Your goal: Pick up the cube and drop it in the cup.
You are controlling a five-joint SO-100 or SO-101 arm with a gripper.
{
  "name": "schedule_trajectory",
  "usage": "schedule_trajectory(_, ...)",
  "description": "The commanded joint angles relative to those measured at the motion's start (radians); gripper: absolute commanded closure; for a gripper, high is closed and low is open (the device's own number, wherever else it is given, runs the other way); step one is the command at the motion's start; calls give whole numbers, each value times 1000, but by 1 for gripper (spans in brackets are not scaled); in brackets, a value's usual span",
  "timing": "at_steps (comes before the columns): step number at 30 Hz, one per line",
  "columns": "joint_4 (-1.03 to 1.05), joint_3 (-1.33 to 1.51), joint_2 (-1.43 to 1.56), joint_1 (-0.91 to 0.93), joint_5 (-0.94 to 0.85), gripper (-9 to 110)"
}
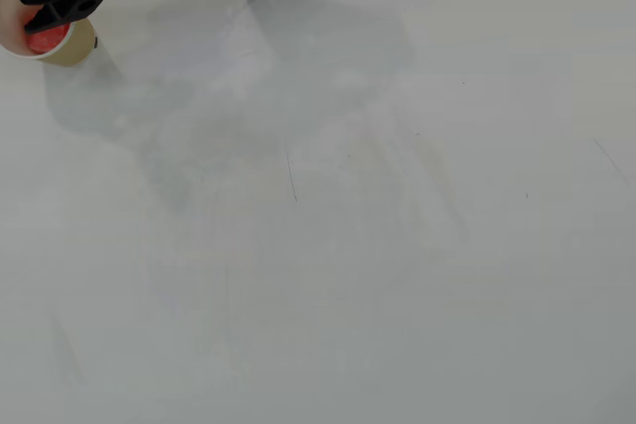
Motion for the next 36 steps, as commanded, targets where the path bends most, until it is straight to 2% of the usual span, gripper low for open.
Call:
schedule_trajectory(1,-37,-98,35,-8,0,64)
schedule_trajectory(11,-44,-86,41,-8,0,66)
schedule_trajectory(16,-44,-78,64,-12,0,80)
schedule_trajectory(21,-52,-72,98,-23,8,101)
schedule_trajectory(29,-54,-40,181,-117,12,102)
schedule_trajectory(36,-49,25,321,-339,25,102)
